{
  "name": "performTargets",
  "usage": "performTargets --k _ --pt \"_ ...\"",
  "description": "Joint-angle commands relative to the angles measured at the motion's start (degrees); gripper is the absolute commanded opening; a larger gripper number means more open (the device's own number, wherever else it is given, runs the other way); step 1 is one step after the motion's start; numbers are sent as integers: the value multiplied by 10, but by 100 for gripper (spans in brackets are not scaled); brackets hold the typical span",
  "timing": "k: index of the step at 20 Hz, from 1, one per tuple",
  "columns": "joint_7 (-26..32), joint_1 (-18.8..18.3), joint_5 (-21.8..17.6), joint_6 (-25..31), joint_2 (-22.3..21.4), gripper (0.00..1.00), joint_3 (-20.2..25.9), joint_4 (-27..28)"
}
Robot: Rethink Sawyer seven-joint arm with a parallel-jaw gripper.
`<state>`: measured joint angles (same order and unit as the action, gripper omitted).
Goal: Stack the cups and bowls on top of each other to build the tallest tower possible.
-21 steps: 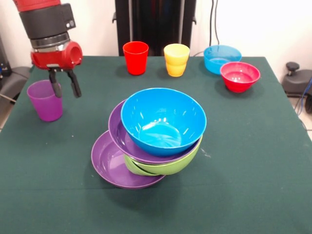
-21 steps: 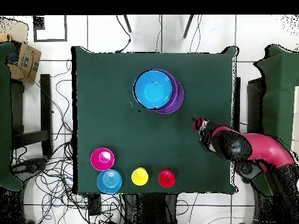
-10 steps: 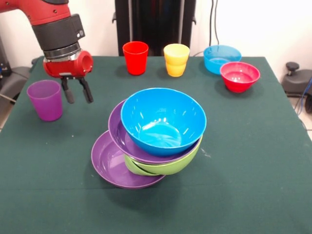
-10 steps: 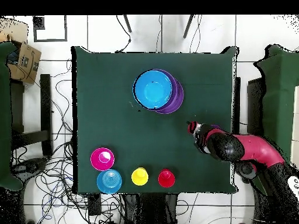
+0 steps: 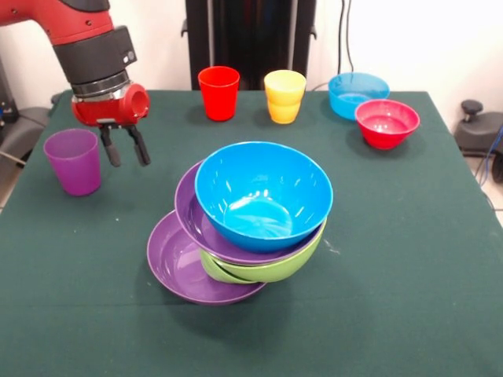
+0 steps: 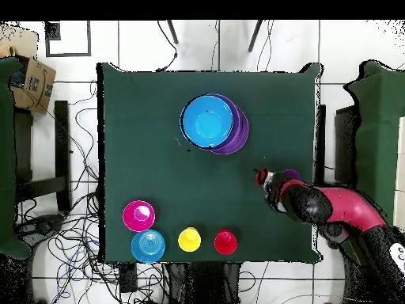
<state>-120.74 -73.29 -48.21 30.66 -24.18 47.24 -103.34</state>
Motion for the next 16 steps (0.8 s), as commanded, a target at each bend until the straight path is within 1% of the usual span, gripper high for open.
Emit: performTargets --k 1,3,4,8,10,14,16 --pt "138 -10 0 32 -42 100 16 -26" --pt "141 -16 9 41 -51 100 23 -32" --pt "144 -18 9 42 -48 100 24 -31" --pt "137 -21 -27 7 -4 100 1 -20" --pt "135 -29 -37 -1 -5 100 -4 -29" --pt "155 -59 -31 12 -28 100 4 -54" --pt "164 -69 -29 19 -30 100 7 -57"
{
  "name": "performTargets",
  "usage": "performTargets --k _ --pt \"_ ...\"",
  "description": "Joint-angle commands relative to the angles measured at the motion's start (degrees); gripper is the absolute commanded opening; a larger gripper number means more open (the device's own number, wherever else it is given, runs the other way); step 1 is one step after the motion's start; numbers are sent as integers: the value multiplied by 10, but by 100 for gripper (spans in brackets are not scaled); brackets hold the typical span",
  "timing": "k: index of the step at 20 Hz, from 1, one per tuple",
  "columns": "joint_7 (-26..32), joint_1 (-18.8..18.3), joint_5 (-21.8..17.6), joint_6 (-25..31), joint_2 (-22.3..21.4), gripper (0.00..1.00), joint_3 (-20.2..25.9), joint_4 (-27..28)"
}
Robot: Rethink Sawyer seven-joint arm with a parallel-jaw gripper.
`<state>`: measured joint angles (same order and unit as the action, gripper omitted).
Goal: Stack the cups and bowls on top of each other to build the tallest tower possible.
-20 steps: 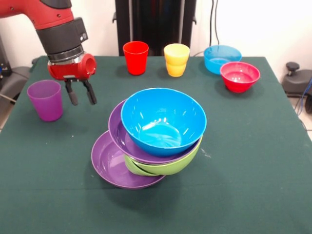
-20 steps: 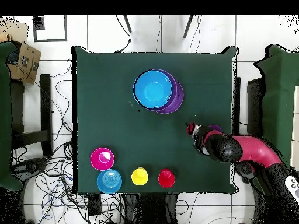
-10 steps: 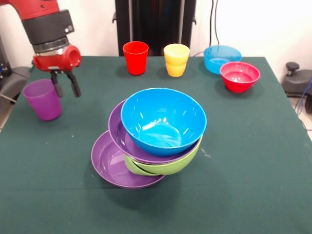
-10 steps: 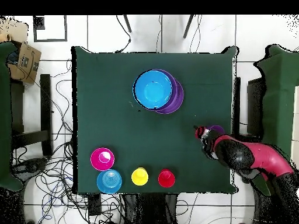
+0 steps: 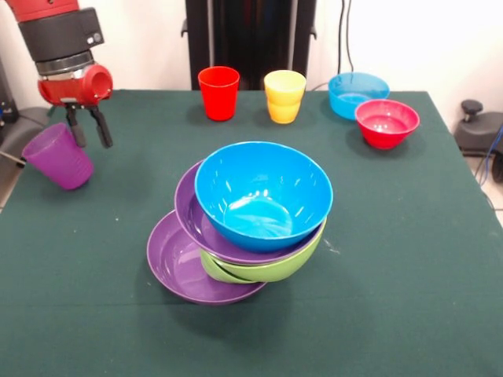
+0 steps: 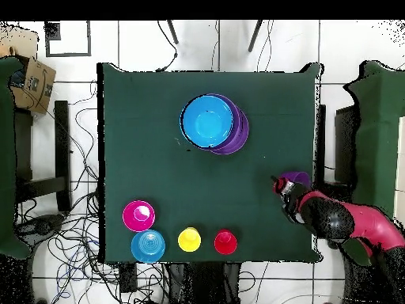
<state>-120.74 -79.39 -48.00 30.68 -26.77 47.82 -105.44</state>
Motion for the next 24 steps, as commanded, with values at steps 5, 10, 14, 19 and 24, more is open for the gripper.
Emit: performTargets --k 5,10,14,19,24 --pt "156 -2 -55 10 29 100 -18 -23" --pt "117 9 -68 -8 2 100 -27 -46" --pt "109 14 -39 14 -33 100 -7 -65" --pt "101 16 -4 33 -74 100 14 -89" --pt "118 11 9 44 -78 100 22 -82"
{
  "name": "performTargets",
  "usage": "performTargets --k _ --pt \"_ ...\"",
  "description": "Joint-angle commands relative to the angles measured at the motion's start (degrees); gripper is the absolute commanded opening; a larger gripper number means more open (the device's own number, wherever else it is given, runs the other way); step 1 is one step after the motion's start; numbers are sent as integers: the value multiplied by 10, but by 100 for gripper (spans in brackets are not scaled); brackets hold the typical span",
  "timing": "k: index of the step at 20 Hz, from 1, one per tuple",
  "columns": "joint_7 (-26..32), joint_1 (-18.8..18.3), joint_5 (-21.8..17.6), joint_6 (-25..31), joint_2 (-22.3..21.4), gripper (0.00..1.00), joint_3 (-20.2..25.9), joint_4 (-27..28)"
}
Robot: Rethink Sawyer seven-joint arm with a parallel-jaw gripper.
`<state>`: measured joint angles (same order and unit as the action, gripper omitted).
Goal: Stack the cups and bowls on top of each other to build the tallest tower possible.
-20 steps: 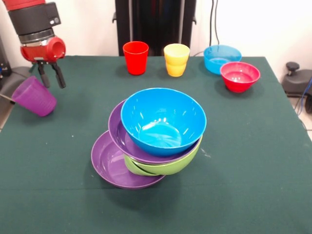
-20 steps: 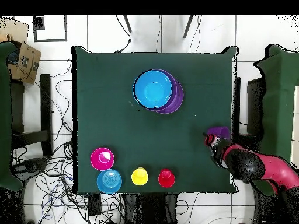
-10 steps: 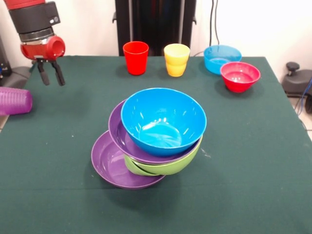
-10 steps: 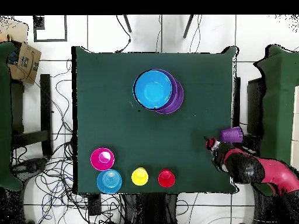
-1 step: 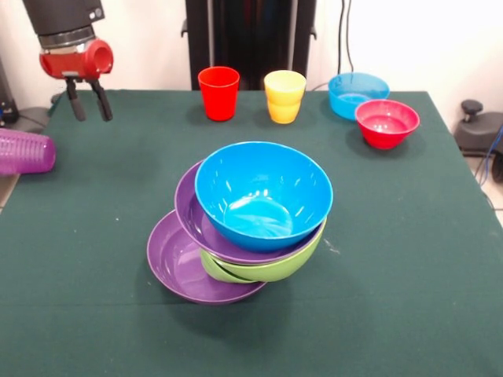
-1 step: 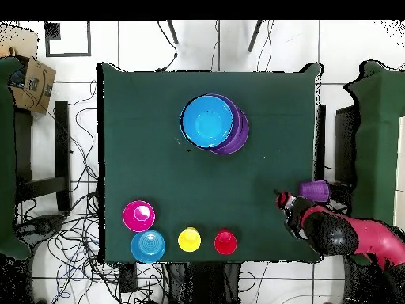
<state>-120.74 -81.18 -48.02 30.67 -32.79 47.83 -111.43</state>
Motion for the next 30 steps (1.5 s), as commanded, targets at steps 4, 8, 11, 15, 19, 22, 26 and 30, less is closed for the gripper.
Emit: performTargets --k 4,8,11,15,19,22,26,30 --pt "127 26 22 54 -20 100 29 -18" --pt "129 30 32 60 -27 100 32 -15" --pt "126 35 32 58 -27 100 30 -14" --pt "128 37 17 51 -11 100 22 -1" --pt "109 42 9 36 -10 100 14 -7" --pt "33 68 8 1 -32 100 -3 -45" --pt "-66 140 -25 -52 -51 100 -57 -83" --pt "-186 267 -81 -77 -106 100 -164 -98"
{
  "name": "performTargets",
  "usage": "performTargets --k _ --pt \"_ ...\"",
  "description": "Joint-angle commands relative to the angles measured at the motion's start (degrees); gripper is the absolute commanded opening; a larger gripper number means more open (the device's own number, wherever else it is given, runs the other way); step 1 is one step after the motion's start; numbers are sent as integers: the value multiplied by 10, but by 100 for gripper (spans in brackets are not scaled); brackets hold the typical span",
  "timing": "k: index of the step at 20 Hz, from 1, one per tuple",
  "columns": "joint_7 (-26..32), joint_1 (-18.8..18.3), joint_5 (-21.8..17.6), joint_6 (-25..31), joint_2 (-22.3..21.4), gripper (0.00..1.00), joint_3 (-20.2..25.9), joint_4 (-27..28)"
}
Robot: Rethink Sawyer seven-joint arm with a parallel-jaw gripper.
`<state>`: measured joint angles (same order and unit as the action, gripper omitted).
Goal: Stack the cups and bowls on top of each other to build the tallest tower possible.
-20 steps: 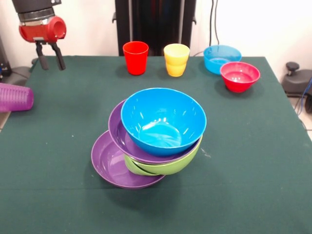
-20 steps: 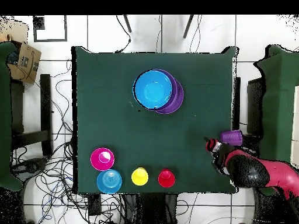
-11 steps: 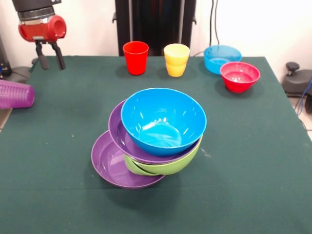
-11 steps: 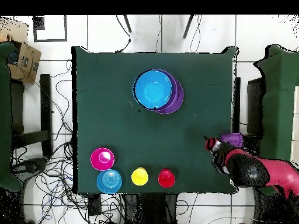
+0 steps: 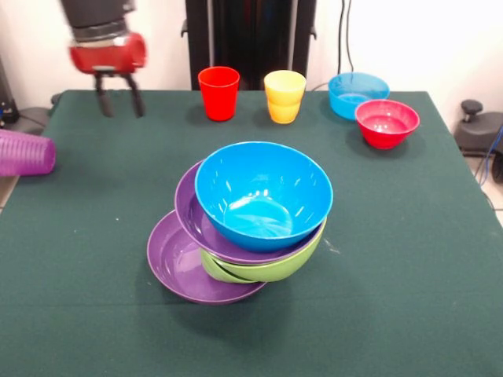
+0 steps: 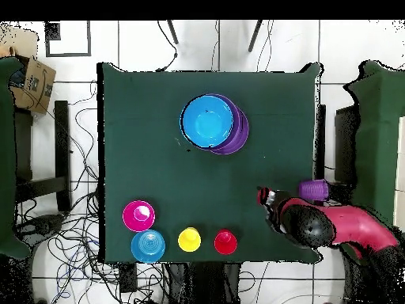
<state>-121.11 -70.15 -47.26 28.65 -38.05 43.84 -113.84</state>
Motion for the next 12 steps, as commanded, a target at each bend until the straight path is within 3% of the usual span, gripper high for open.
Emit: performTargets --k 1,3,9,12 --pt "-208 186 -91 -55 -67 100 -150 -76" --pt "-231 232 -79 -46 -85 100 -188 -79" --pt "-211 298 32 -10 -123 100 -205 -97" --pt "-236 351 57 -17 -151 100 -220 -88"
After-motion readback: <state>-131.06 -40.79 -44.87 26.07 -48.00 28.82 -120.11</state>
